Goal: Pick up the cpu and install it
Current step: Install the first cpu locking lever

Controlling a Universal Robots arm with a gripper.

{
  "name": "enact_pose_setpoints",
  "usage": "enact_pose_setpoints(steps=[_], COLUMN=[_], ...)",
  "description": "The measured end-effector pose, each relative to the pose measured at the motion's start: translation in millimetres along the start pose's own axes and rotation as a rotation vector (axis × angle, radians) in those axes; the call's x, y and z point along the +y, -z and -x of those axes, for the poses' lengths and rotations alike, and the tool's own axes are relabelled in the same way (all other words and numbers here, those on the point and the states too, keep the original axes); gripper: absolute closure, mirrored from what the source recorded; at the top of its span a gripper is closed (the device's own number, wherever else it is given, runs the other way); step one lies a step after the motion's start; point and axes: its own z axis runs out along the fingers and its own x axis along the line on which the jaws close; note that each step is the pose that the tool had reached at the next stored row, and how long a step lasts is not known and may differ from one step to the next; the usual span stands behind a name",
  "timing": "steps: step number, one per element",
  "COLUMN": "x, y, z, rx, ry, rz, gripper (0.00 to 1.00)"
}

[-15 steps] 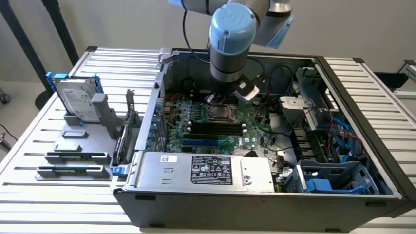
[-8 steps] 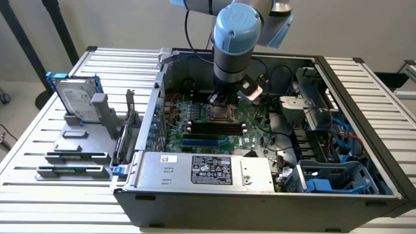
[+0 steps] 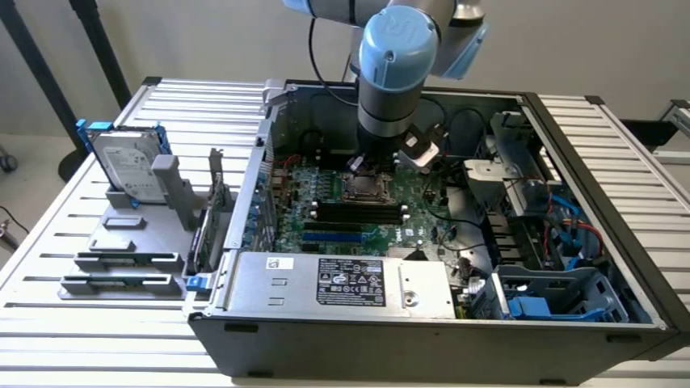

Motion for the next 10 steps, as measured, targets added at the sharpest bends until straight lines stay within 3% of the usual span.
enact_pose_setpoints(steps=[5,10], x=[1.0,1.1], y=[0.0,0.4], z=[-1.0,-1.0], rx=[-0.0048,-0.0117], ry=[-0.003,-0.008], rz=[-0.0047,-0.0139], gripper=[0.89,0.89])
